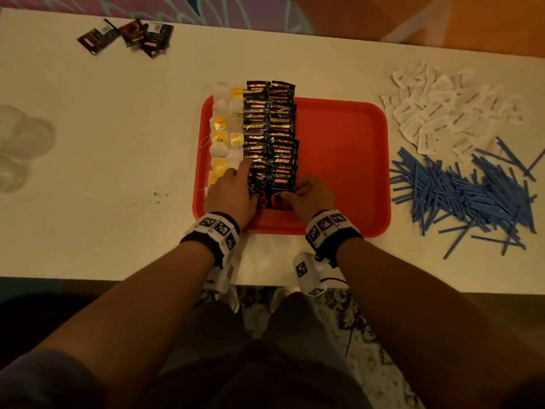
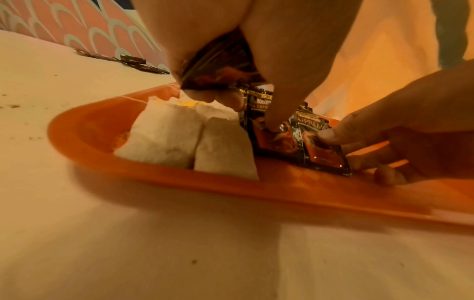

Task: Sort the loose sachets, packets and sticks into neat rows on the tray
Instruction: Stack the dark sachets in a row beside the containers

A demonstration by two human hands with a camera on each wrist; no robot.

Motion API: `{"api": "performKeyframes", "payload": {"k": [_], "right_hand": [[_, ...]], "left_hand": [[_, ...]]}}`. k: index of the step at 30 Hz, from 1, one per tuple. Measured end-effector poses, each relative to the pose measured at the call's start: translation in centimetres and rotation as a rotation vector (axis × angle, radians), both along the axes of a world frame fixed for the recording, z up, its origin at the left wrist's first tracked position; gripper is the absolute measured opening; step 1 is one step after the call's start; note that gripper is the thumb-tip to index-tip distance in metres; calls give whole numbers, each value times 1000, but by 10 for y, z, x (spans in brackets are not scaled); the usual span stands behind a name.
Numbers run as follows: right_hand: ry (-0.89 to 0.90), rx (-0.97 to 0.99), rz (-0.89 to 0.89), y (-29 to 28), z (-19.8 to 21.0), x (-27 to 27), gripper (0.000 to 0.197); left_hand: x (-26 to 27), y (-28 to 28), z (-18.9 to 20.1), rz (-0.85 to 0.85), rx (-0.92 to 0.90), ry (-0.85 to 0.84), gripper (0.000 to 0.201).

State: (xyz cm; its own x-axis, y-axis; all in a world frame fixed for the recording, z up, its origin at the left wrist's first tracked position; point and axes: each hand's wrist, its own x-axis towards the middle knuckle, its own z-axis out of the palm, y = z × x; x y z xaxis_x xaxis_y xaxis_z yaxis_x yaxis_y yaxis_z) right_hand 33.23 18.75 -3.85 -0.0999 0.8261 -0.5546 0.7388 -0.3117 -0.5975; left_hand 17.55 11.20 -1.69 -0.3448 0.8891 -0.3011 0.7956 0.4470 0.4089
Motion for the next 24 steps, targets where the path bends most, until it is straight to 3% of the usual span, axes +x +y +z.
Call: {"api": "performKeyframes", "payload": {"k": [12,17,20,22,24], "right_hand": [[22,1,-11,19,4,-2,39],[70,-21,-32,30,9,-8,66],[101,-32,20,35,13,-23,57],[94,-32,45,41,0,-30,50],[86,-60,66,54,-44,-27,59]], "left_hand": [[-10,8,-3,95,131,-170,66],[-15,16,9,250,222,-316,61],[-18,26,15,280,213,-386,62],[-21,33,16,280,180,-404,62],[-21,38,15,272,143,-435,60]]}}
